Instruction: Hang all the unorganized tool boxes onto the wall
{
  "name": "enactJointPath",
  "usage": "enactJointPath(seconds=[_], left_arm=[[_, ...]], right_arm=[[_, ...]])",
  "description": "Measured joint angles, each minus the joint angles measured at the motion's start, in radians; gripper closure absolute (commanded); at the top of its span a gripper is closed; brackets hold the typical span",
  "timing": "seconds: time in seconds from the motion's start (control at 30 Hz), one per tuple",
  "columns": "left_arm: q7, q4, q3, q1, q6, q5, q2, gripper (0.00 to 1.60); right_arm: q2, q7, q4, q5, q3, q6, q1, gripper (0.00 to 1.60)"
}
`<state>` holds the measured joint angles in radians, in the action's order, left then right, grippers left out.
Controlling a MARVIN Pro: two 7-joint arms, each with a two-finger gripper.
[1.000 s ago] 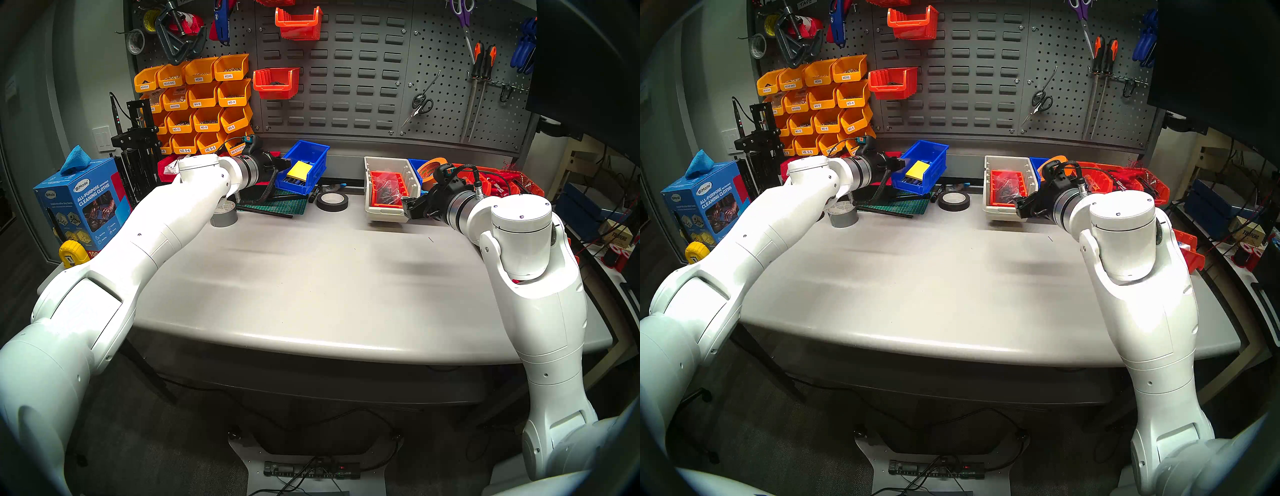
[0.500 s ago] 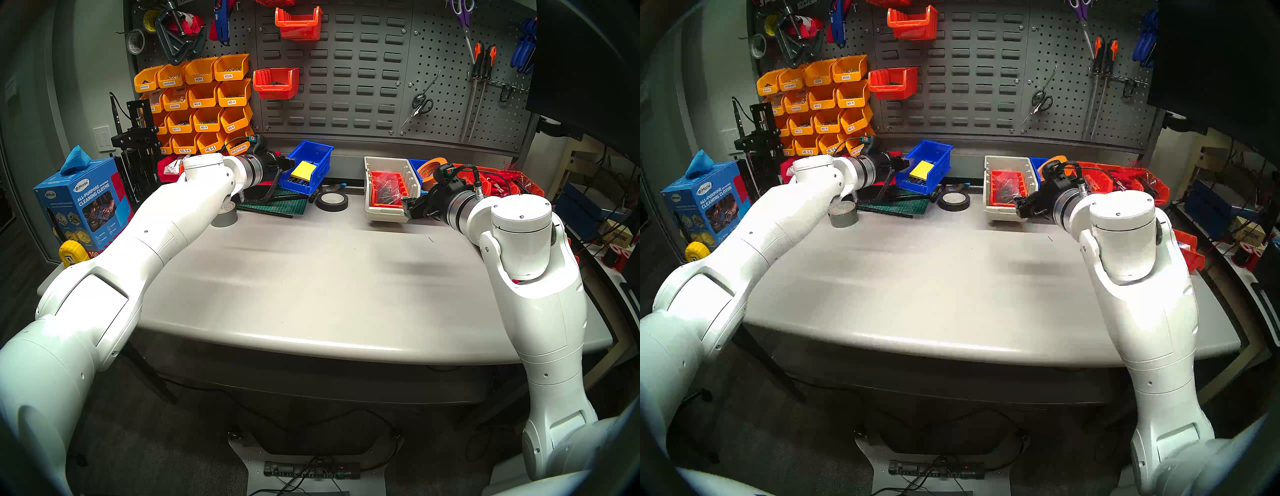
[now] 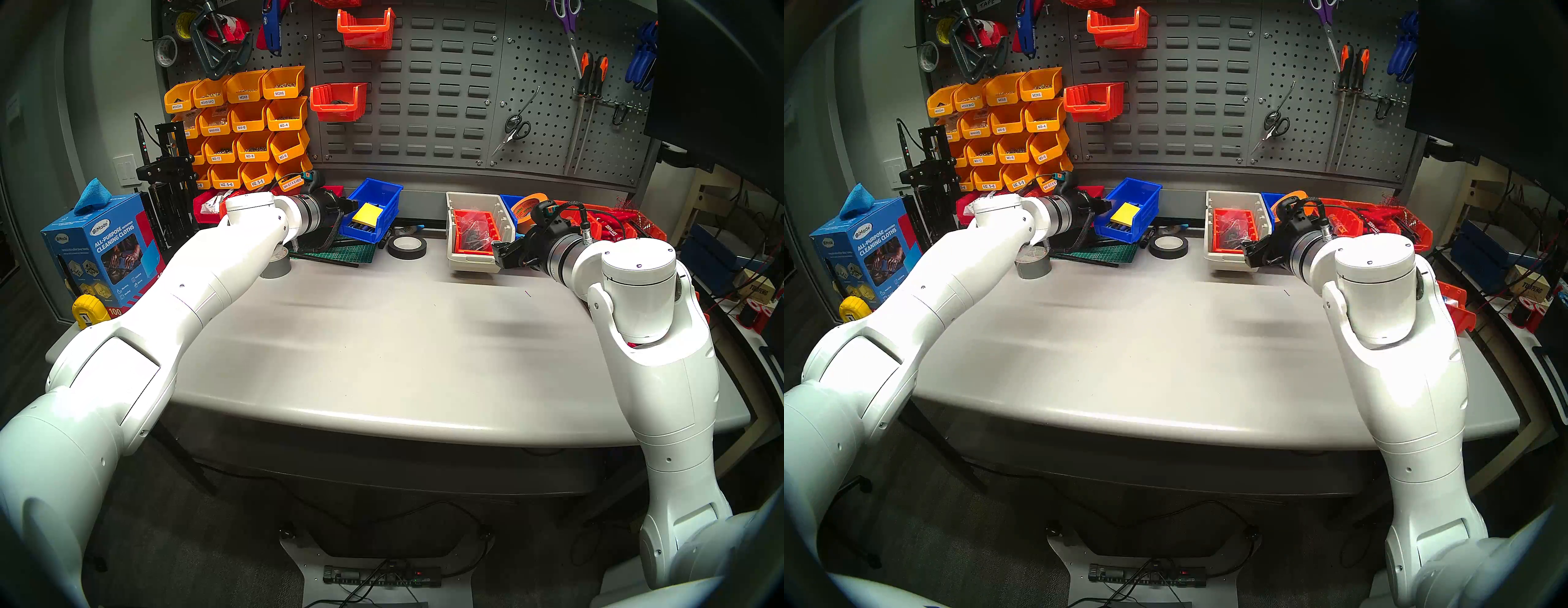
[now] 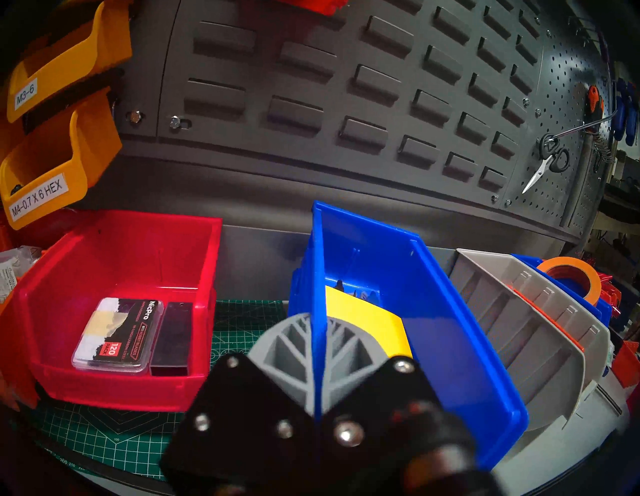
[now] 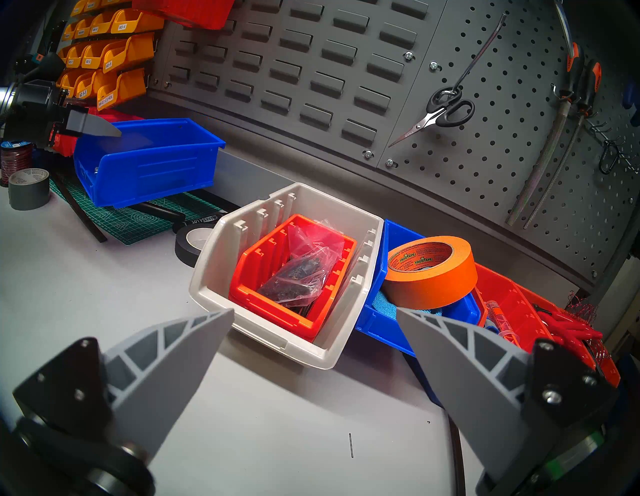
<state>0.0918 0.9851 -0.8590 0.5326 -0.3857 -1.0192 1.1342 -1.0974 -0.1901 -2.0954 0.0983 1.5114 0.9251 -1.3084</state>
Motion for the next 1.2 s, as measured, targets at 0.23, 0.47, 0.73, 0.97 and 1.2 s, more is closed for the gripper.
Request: enactJointPath(seconds=[0.23,0.47,0.73,0.97,1.2], left_arm=[[-0.027,-0.009,0.003,-0.004,-0.020,0.011,-0.005,1.60],[-0.044,-0.065,0.010,-0.028,-0.029,0.028,0.024,1.60],[-0.057,-0.123,0.011,-0.064,-0.036,0.045,0.068,1.60],[-0.045,-0.136,0.009,-0.084,-0.041,0.056,0.084,1.60],[-0.023,-0.137,0.006,-0.104,-0.038,0.066,0.094,1.60]], right_arm=[[0.000,0.000,0.000,0.000,0.000,0.000,0.000,0.00],[0.000,0.000,0.000,0.000,0.000,0.000,0.000,0.00],[0.000,0.000,0.000,0.000,0.000,0.000,0.000,0.00],[0.000,0.000,0.000,0.000,0.000,0.000,0.000,0.00],[0.000,0.000,0.000,0.000,0.000,0.000,0.000,0.00]])
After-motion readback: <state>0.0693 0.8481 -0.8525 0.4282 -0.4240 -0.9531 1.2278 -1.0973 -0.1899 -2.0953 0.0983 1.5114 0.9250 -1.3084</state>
